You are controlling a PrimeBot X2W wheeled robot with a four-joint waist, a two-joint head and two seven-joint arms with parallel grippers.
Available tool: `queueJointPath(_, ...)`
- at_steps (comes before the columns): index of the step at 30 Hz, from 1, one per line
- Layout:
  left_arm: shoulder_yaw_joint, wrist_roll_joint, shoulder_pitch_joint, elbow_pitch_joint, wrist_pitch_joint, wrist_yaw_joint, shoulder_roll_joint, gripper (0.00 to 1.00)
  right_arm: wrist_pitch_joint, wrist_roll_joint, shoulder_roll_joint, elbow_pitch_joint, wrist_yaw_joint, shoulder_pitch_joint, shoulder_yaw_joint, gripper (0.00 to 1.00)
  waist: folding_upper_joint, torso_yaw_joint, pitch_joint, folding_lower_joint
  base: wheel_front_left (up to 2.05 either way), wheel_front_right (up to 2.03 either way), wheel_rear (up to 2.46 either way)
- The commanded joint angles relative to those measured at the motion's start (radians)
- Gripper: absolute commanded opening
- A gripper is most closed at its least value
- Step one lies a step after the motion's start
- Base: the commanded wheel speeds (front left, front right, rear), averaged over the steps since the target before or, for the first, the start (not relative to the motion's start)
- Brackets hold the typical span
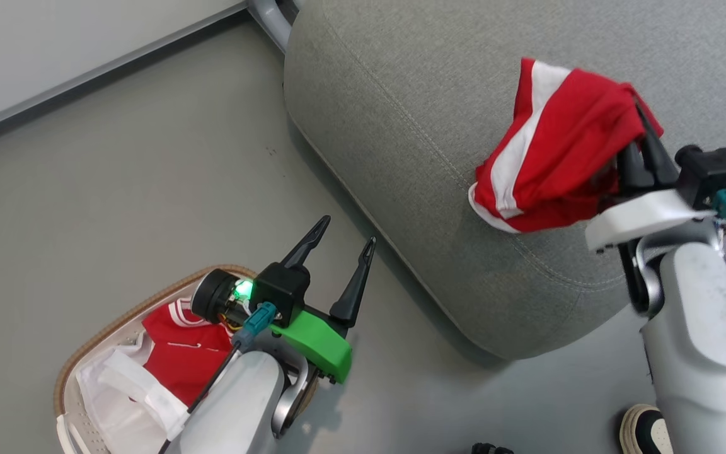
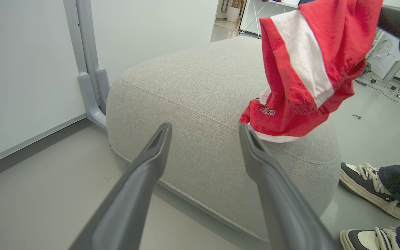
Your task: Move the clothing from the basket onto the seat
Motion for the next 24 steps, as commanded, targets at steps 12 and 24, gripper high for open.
queueJointPath(12,0.018,0.046,-0.074,0.021,0.001,-0.007,0.053,1.00,-0.002,-0.067,-0.134,0.093,-0.001,-0.334,-0.070,0.00,-0.0001,0.159,0.229,0.0000,0.00,0.00,0.00)
queueJointPath(24,0.021,0.061,-0.150,0.010,0.001,-0.008,0.072,1.00,-0.002,-0.210,-0.250,0.314,-0.001,-0.503,-0.396,0.00,-0.0001,0.282,0.384,0.0000,0.00,0.00,0.00)
